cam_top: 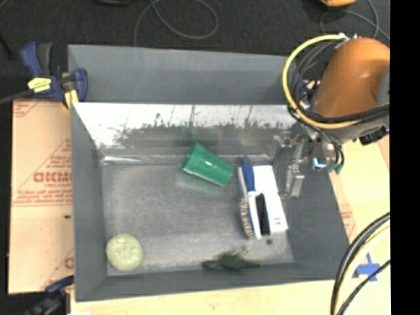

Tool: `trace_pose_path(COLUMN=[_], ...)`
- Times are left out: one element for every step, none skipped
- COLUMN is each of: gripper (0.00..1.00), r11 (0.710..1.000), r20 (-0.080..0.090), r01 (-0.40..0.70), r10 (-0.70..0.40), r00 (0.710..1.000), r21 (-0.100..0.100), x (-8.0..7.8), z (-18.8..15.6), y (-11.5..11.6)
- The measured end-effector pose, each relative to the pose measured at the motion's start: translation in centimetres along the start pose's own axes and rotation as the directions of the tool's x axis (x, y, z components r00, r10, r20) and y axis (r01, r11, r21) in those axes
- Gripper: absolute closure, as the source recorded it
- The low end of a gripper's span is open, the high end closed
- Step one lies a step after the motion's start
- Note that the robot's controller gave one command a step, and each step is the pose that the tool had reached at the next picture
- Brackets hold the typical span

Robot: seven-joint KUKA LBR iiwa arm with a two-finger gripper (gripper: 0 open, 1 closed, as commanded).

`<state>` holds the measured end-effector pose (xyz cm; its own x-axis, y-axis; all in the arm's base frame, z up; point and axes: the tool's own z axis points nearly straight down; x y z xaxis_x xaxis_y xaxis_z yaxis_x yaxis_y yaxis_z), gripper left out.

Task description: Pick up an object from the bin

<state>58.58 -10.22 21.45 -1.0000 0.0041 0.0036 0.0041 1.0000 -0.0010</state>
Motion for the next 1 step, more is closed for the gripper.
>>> trace_pose_path(gripper=[0.0], r11=[1.0], r20=[0.008], r01=[0.003], r10=[-0.003], r00=[1.0], r21=[0.001], x=[-0.15], z=[-0.5], y=[0.06])
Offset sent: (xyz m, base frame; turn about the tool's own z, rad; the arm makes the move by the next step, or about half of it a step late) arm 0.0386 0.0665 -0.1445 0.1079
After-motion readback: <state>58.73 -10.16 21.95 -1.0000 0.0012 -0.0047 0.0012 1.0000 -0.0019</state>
